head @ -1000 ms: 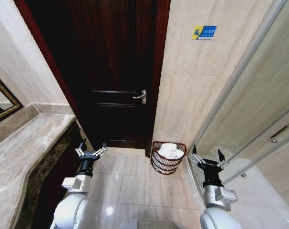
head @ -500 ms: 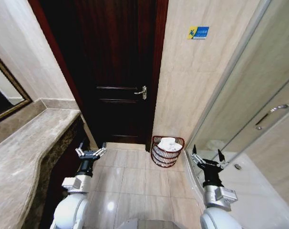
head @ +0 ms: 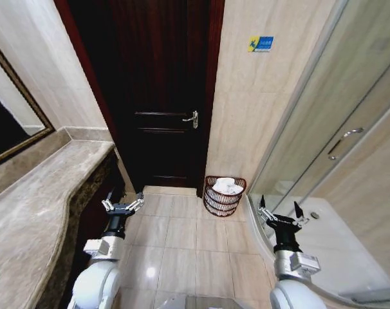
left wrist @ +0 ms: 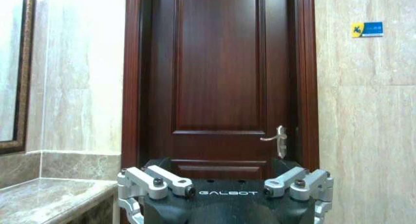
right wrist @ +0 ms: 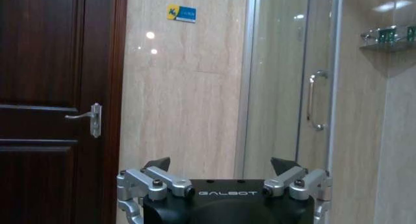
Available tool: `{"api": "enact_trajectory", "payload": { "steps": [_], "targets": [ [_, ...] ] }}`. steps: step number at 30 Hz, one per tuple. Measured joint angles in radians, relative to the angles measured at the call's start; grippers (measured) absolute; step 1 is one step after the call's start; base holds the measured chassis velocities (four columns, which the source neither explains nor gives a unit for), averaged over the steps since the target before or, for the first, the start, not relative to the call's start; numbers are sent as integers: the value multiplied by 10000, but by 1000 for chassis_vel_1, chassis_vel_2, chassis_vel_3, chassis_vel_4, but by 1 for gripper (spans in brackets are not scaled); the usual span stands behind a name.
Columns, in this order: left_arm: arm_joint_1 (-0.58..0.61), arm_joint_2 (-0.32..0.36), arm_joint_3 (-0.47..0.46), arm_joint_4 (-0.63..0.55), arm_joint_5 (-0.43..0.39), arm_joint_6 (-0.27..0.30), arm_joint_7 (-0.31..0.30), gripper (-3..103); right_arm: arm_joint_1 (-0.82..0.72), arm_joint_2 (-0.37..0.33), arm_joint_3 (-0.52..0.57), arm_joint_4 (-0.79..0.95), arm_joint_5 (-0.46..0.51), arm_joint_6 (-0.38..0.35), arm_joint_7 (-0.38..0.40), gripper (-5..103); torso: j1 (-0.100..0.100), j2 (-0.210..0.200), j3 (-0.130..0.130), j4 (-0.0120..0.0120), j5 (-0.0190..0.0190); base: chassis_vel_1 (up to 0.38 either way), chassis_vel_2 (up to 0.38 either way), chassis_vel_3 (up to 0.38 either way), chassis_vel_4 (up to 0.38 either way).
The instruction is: Discard the used towel into the hamper.
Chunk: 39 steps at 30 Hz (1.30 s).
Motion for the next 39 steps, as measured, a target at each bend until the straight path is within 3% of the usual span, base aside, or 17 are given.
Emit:
{"api": "enact_trajectory", "payload": {
  "steps": [39],
  "targets": [
    [0, 0, 0, 0, 0, 0, 0, 100, 0, 0, 0, 0, 0, 0, 0, 100, 0, -7, -3, 1, 0, 139, -138, -139, 137]
  ]
}}
